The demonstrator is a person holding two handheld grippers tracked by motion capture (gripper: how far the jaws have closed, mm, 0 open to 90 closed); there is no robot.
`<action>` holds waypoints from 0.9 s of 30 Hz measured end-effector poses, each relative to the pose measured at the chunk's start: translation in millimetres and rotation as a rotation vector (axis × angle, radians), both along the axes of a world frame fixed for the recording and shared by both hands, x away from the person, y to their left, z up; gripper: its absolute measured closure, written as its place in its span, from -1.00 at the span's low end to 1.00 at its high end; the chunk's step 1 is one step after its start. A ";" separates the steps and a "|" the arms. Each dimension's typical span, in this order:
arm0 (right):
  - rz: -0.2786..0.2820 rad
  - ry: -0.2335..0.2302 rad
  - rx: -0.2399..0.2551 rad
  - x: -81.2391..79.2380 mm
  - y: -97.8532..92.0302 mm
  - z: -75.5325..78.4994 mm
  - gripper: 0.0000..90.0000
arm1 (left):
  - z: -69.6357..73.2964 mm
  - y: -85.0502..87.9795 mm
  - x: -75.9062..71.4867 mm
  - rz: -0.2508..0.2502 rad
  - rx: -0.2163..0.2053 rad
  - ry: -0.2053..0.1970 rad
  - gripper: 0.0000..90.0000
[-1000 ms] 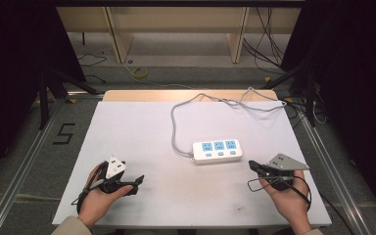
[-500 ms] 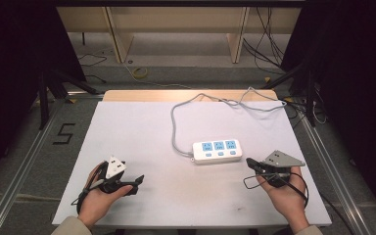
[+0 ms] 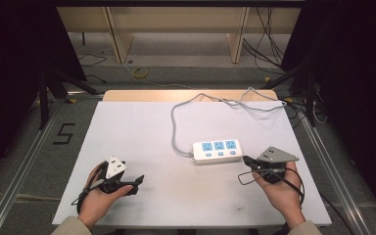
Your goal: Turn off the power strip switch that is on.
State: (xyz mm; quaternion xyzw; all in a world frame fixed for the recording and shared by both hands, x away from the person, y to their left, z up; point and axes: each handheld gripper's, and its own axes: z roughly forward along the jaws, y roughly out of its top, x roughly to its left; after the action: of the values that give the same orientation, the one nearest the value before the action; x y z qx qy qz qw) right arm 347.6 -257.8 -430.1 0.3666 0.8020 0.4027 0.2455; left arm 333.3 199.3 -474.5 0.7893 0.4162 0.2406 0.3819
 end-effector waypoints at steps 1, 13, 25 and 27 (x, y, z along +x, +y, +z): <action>0.000 0.000 0.000 0.0 0.0 0.0 1.00 | 0.0 0.0 0.0 0.000 0.000 0.001 -0.63; 0.000 0.015 -0.007 5.9 3.7 4.4 1.00 | -0.1 -0.8 0.1 -0.001 0.002 0.000 -0.63; 0.000 0.019 -0.010 10.3 6.3 7.5 1.00 | 0.0 -0.9 0.1 -0.003 0.005 0.002 -0.63; 0.003 0.020 -0.016 11.3 6.3 8.0 1.00 | -0.2 -1.3 0.2 -0.002 0.002 0.001 -0.63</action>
State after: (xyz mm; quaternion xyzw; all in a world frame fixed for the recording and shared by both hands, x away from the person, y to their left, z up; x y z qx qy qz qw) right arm 358.9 -251.5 -422.1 0.3675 0.8081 0.3929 0.2398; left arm 333.5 198.0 -474.8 0.7901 0.4155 0.2404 0.3812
